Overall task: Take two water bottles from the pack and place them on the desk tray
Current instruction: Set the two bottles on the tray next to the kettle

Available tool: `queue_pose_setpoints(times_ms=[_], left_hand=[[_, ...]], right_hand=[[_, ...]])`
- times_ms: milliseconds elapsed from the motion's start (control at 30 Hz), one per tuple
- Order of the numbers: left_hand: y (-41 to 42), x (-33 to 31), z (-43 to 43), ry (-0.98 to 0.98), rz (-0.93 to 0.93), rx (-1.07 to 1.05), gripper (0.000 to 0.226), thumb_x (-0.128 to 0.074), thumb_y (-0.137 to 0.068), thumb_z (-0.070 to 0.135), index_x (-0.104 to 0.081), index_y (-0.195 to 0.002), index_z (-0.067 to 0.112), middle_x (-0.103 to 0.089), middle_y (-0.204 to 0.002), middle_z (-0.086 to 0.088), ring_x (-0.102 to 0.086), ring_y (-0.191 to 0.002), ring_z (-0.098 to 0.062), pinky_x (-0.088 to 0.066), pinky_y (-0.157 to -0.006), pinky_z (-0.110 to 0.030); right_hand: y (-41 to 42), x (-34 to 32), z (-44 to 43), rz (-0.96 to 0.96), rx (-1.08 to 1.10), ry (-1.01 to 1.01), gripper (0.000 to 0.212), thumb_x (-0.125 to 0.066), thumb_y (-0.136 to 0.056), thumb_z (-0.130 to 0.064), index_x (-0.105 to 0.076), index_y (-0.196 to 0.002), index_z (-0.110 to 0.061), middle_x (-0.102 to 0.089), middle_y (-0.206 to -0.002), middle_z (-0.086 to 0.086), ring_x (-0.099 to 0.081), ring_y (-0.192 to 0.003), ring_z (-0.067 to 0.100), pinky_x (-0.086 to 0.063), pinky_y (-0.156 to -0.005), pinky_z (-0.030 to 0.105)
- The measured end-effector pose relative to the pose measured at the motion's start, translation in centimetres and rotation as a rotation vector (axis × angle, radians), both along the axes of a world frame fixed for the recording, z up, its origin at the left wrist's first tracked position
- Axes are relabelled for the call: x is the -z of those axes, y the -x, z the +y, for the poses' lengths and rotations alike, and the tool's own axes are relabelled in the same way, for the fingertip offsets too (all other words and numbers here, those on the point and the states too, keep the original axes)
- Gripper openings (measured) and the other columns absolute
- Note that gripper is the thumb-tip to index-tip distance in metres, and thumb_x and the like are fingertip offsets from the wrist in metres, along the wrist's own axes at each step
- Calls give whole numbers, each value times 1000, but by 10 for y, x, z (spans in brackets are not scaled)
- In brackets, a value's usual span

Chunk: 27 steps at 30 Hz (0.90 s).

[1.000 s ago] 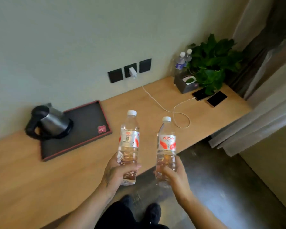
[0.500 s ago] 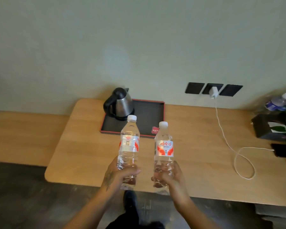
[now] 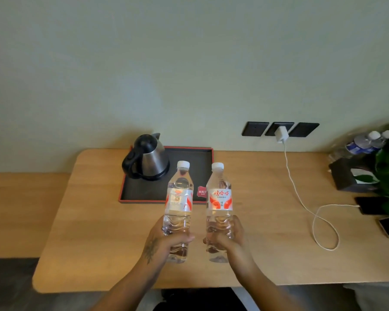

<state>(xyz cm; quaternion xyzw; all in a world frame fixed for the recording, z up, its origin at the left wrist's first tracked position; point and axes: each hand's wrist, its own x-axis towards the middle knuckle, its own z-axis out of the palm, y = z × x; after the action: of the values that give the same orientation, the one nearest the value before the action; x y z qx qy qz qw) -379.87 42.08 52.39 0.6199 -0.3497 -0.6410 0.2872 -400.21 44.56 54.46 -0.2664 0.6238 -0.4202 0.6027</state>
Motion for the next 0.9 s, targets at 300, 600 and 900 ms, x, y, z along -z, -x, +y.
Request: queue_pose_setpoints(times_ms=[300, 600, 900], left_hand=[[35, -12, -28, -14, 32, -61, 83, -90, -48, 54, -74, -120, 16, -83, -88, 2, -78, -88, -24, -58, -72, -35], [56, 6, -66, 23, 46, -127, 71, -83, -57, 88, -71, -119, 57, -84, -116, 13, -83, -103, -9, -65, -72, -20], [38, 39, -181, 143, 107, 109, 78, -97, -71, 55, -56, -136, 66, -73, -140, 19, -71, -125, 1, -58, -101, -34]], right_hand=[[31, 21, -44, -15, -102, -40, 54, -78, -61, -12, -64, -114, -13, -79, -83, 15, -74, -63, 20, -63, -55, 33], [53, 48, -101, -2, -198, 1, 64, -84, -51, -34, -69, -113, -30, -82, -97, -1, -78, -83, 9, -60, -66, 17], [58, 78, -198, 34, -285, 131, 75, -90, -72, -17, -58, -137, -36, -77, -128, 2, -75, -116, 21, -62, -87, 28]])
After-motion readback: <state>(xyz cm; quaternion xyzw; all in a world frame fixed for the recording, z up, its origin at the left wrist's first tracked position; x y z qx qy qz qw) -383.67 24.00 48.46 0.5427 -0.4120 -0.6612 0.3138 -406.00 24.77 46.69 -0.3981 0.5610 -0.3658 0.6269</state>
